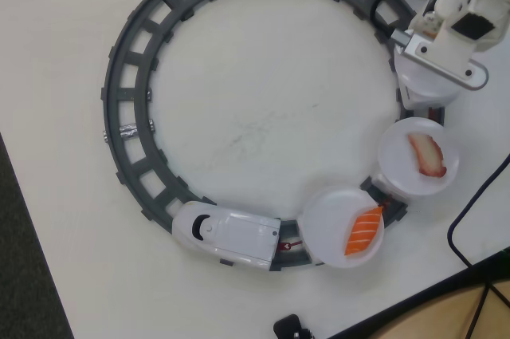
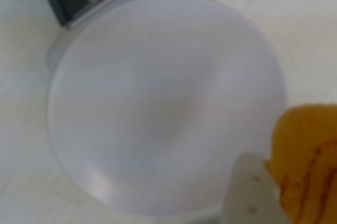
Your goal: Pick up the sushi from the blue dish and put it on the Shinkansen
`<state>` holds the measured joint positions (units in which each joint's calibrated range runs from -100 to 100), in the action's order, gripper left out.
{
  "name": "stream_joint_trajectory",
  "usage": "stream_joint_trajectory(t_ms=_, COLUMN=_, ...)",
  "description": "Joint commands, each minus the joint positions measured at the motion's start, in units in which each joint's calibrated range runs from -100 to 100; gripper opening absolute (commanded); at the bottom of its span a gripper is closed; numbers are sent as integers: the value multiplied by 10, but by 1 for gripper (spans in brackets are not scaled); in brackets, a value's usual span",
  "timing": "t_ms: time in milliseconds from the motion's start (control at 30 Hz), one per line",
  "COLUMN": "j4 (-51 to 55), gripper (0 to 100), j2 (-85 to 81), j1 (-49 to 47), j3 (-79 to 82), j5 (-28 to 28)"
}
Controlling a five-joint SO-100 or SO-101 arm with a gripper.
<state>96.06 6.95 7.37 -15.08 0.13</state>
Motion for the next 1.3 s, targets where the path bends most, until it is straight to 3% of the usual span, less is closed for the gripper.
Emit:
stream_joint_trajectory(t_ms=0, j4=-10, gripper=2, j2=-41, j1=-7, j3=47, j5=-4)
stream_joint_trajectory(t_ms=667, j4=21, gripper=2, j2=-48, j1=-66, j3=124, j5=-5)
stream_joint_trajectory(t_ms=1000, j4=-80, gripper=2, j2=-158, j1=-95, j3=308, j5=-3)
stream_joint_trajectory(t_ms=1133, j4=-97, gripper=5, j2=-181, j1=-96, j3=348, j5=-4)
stream_joint_trajectory(t_ms=1267, j4=-92, gripper=14, j2=-180, j1=-121, j3=352, j5=-4)
